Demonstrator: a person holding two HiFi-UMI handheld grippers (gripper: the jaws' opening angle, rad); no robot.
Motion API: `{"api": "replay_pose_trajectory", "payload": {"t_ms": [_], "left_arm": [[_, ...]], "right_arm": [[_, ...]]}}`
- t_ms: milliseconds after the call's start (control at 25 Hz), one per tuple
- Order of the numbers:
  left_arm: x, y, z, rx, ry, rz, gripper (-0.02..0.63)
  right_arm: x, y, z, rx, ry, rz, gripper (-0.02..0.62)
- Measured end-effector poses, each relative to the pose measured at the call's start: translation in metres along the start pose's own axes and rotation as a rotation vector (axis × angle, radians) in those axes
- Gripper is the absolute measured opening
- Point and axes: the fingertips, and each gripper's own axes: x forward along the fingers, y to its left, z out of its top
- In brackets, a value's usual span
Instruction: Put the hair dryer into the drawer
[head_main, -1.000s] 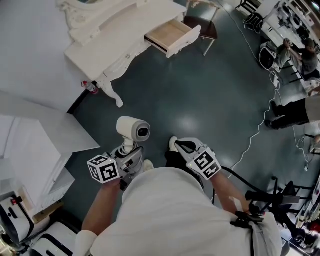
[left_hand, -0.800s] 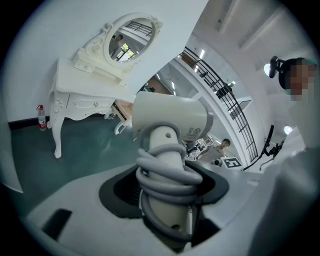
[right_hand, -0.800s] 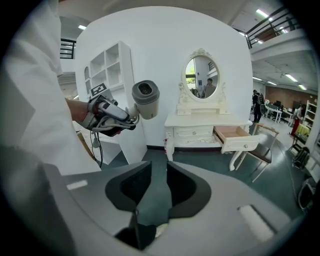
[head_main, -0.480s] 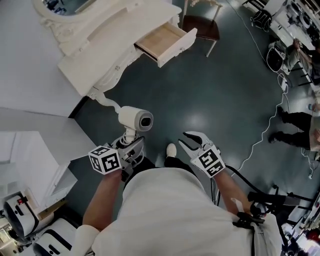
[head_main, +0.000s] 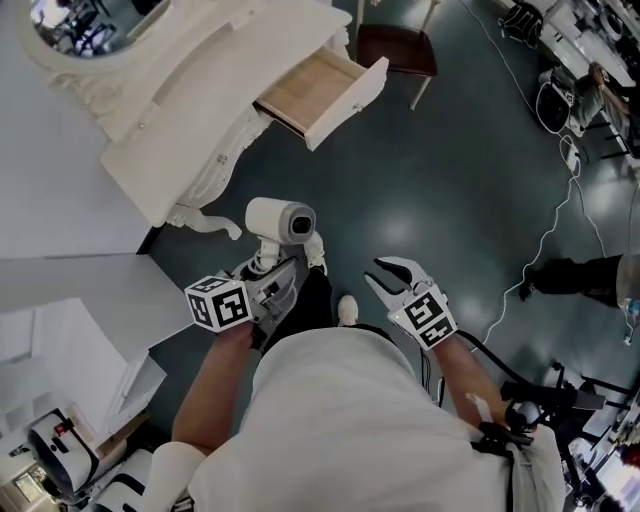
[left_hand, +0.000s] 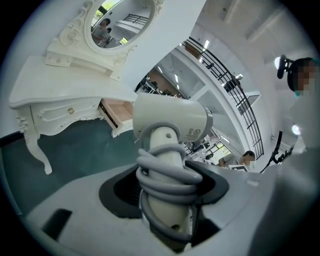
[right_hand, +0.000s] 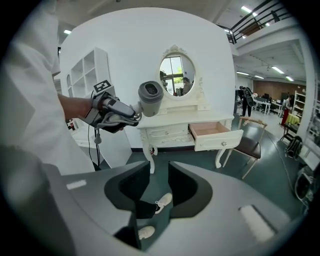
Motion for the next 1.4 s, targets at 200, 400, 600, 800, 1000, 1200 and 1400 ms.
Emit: {"api": "replay_pose_trajectory", "payload": {"t_ms": [200,400,600,800,1000,1200,1400], "left_arm": [[0.040,0.029,0.066,0.014,0.035,-0.022,0.267],[0.072,0.048,0.116,0.053,0.075,-0.039,0.265],[0.120,0.077,0.169,0.052,0.118,-0.041,0.267],[0.162,0.094,0.194,0.042,0.148,-0.004,0.267],[0.222,0.122,0.232,0.023,0.170,0.048,0.267],[0.287,0.147,0.268,-0.007,0.179,0.139,0.266],[0.344,0.178,0.299,-0.049,0.190,0.235,0.267]], "right_arm": [[0.027,-0.055,0.040,0.017,0.027,-0.057,0.115],[0.047,-0.096,0.087,0.012,0.004,-0.107,0.114],[0.073,-0.146,0.121,0.036,-0.009,-0.151,0.112],[0.078,-0.178,0.130,0.038,0.010,-0.146,0.110],[0.100,-0.239,0.148,0.030,0.014,-0.117,0.110],[0.115,-0.319,0.174,-0.001,0.009,-0.050,0.107],[0.128,-0.397,0.198,-0.032,0.038,0.009,0.107]]}}
